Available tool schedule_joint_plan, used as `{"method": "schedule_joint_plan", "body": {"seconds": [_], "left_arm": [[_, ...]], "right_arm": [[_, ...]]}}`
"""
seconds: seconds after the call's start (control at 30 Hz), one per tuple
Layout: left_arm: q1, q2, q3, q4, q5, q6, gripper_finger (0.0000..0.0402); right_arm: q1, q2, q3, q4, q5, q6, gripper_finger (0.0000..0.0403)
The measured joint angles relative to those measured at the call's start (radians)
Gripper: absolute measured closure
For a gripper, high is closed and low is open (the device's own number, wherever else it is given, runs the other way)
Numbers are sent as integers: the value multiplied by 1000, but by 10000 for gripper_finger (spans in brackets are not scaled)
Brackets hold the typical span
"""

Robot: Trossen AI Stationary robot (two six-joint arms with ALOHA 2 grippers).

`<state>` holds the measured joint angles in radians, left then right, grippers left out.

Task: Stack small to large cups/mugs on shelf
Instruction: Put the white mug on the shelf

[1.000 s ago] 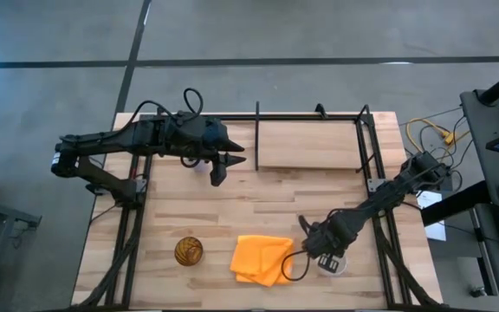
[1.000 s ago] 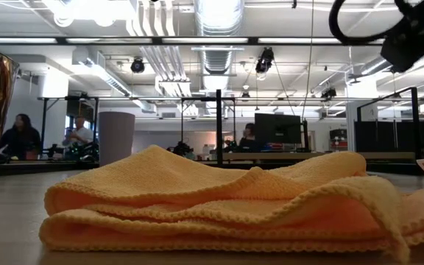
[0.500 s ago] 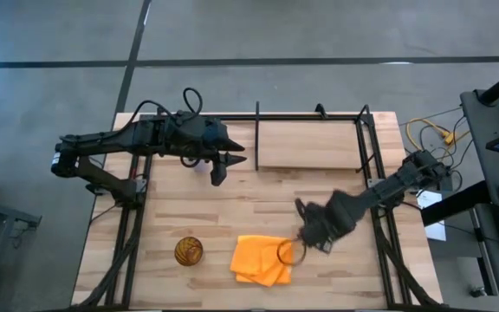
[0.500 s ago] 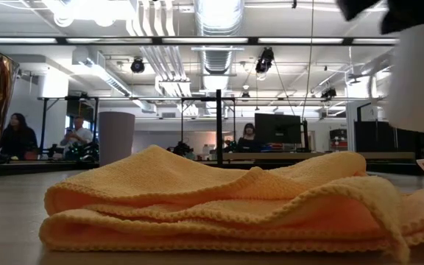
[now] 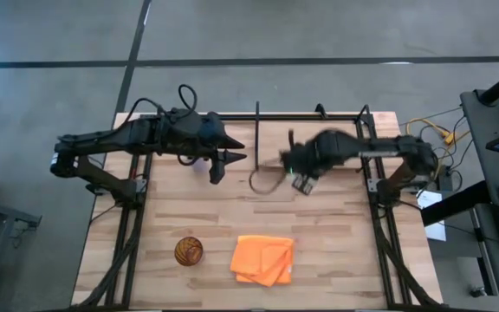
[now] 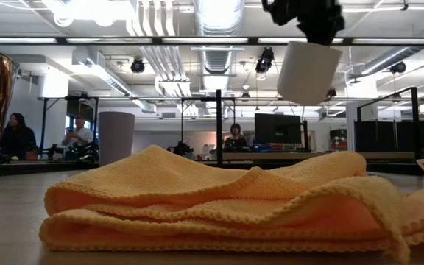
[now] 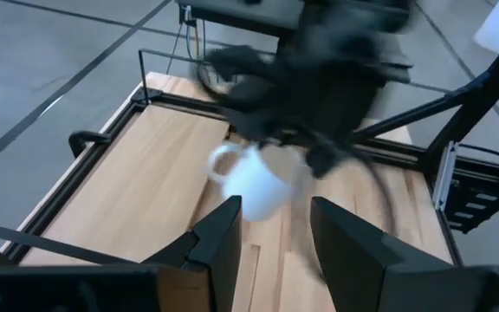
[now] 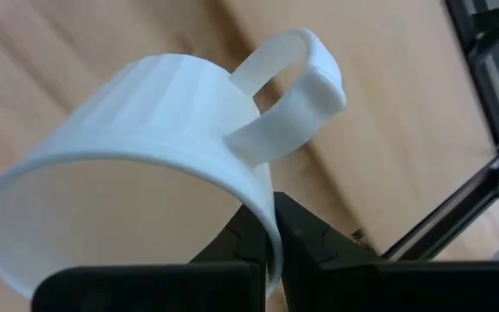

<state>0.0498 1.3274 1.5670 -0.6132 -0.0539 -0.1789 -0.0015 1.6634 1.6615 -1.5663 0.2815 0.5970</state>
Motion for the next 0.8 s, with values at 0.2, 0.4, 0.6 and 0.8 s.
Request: {"method": "schedule_joint_plan", "body": {"seconds": [0.2, 0.4, 0.6, 0.8], "left_arm": [[0, -30, -1, 0, 8, -1, 276], [0, -51, -2, 1, 25, 1, 276], [0, -54, -2, 0, 28, 1, 276], [0, -55, -2, 0, 35, 1, 276]], "right_arm": [[-185, 0, 5, 20, -7, -182, 394], [-331, 2, 1, 172, -84, -300, 394], [-407, 2, -5, 315, -181, -373, 394], [-439, 2, -35, 391, -188, -423, 394]]}}
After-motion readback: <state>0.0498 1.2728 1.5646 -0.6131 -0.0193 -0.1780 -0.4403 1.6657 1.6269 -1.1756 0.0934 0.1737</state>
